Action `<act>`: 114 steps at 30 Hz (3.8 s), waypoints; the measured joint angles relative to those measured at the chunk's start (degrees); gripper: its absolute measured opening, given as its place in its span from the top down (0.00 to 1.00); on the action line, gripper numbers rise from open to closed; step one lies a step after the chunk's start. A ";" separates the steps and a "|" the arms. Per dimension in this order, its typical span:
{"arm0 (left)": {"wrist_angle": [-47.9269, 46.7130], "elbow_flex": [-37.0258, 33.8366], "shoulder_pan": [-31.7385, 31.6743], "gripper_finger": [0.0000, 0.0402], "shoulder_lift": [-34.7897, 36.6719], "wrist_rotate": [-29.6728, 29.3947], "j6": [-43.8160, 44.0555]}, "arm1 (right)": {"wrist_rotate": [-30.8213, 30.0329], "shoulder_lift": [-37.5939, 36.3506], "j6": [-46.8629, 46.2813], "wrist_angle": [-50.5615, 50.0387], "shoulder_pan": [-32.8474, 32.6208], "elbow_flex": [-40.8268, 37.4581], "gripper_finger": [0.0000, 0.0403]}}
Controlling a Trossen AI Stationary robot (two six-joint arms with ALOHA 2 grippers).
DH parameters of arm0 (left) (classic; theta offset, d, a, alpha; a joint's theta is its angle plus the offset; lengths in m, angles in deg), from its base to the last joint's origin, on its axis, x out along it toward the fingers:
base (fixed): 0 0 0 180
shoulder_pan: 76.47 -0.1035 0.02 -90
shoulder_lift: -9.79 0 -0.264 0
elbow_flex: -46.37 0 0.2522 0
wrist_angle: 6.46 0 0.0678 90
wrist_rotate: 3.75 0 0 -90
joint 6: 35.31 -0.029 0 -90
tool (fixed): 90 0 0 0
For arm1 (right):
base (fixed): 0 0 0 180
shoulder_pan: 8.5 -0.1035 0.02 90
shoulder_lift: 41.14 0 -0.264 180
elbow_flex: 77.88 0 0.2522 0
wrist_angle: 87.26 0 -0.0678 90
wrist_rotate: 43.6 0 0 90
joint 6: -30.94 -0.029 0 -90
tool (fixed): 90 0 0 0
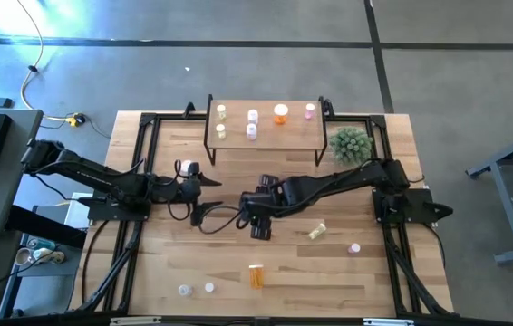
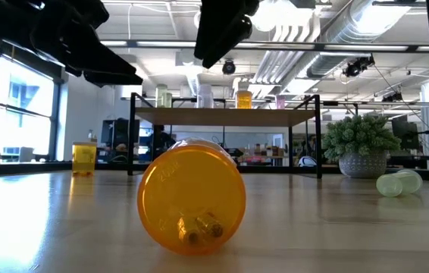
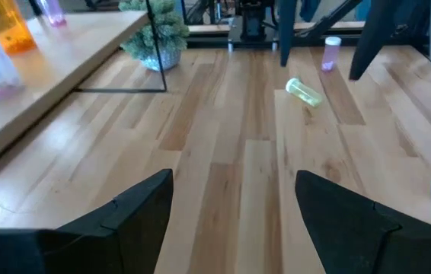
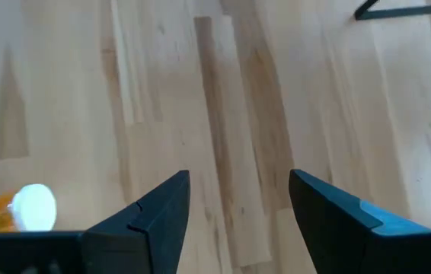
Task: Pick and place medicine bottles onto shelf by color
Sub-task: Put the top orange pill bottle aligned with the other orange pill bottle on the shelf
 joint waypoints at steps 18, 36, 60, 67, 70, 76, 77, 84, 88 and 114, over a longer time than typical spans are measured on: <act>-16.69 0.02 7.23 0.34 5.47 -9.21 22.76 | -6.77 0.98 -4.94 -4.46 -5.01 0.00 0.47; -35.45 0.02 20.54 0.34 5.47 -25.55 50.34 | -6.98 0.76 -3.39 -8.44 -3.54 0.00 0.47; -61.18 0.02 15.75 0.34 5.40 -29.22 78.97 | -9.24 -5.49 -2.38 -9.15 -0.17 0.00 0.47; -61.20 0.00 12.79 0.34 5.40 -29.10 77.90 | -9.21 -5.49 -1.70 -8.80 2.26 0.00 0.47; -61.20 0.00 11.81 0.34 5.40 -27.87 77.97 | -9.07 -5.49 -1.68 -8.80 3.08 0.00 0.47; -61.22 0.00 10.13 0.34 5.40 -27.06 78.67 | -8.78 -5.49 -1.02 -8.58 3.93 0.00 0.47; -61.20 0.00 9.93 0.34 5.40 -27.06 77.87 | -8.78 -5.49 -0.73 -8.46 4.06 0.00 0.47; -61.19 0.00 8.39 0.34 5.40 -27.11 75.88 | -8.76 -5.49 0.66 -7.64 4.99 0.00 0.47; -61.18 0.00 6.97 0.34 5.40 -28.05 75.03 | -8.71 -5.49 0.70 -7.38 5.96 0.00 0.47; -53.17 -0.02 -2.68 0.34 5.36 -27.05 62.18 | -8.71 -5.47 0.70 -1.56 13.90 0.00 0.47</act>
